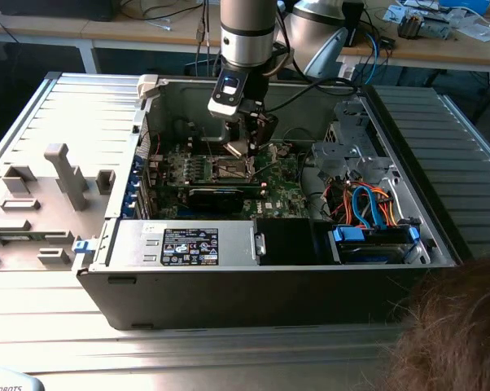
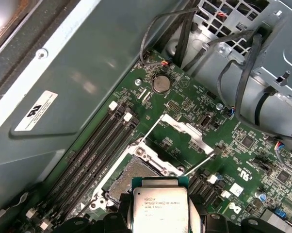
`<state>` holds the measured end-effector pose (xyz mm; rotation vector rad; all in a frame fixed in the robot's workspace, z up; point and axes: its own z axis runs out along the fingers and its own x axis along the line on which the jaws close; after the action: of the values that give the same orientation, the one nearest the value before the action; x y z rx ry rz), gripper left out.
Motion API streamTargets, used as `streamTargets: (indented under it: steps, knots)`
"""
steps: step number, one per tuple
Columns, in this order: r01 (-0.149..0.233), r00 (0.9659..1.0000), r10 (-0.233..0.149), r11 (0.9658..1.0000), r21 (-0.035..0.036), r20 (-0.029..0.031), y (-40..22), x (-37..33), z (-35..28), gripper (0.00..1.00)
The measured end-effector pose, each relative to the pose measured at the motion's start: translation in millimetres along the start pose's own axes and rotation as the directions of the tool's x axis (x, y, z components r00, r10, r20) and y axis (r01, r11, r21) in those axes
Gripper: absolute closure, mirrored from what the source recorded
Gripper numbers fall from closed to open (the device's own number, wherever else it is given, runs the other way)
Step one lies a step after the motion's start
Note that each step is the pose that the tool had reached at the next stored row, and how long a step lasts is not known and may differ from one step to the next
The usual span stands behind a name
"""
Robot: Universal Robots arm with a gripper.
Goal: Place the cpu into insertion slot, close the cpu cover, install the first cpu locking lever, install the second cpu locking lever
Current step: 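Place the cpu into insertion slot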
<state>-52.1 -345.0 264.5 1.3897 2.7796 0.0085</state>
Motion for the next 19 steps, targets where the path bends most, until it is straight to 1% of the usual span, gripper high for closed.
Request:
streamTargets:
  steps: [10, 13, 19]
  knots:
    - [-0.029, 0.9996, 0.029, 0.9996, 0.0020, 0.0022, 0.0, 0.0, 0.6, 0.45]
    - [-0.046, 0.9990, 0.046, 0.9990, 0.0029, 0.0032, 0.0, 0.1, 1.1, 0.45]
    - [-0.064, 0.9980, 0.064, 0.9980, 0.0039, 0.0045, 0.0, 0.1, 1.8, 0.45]
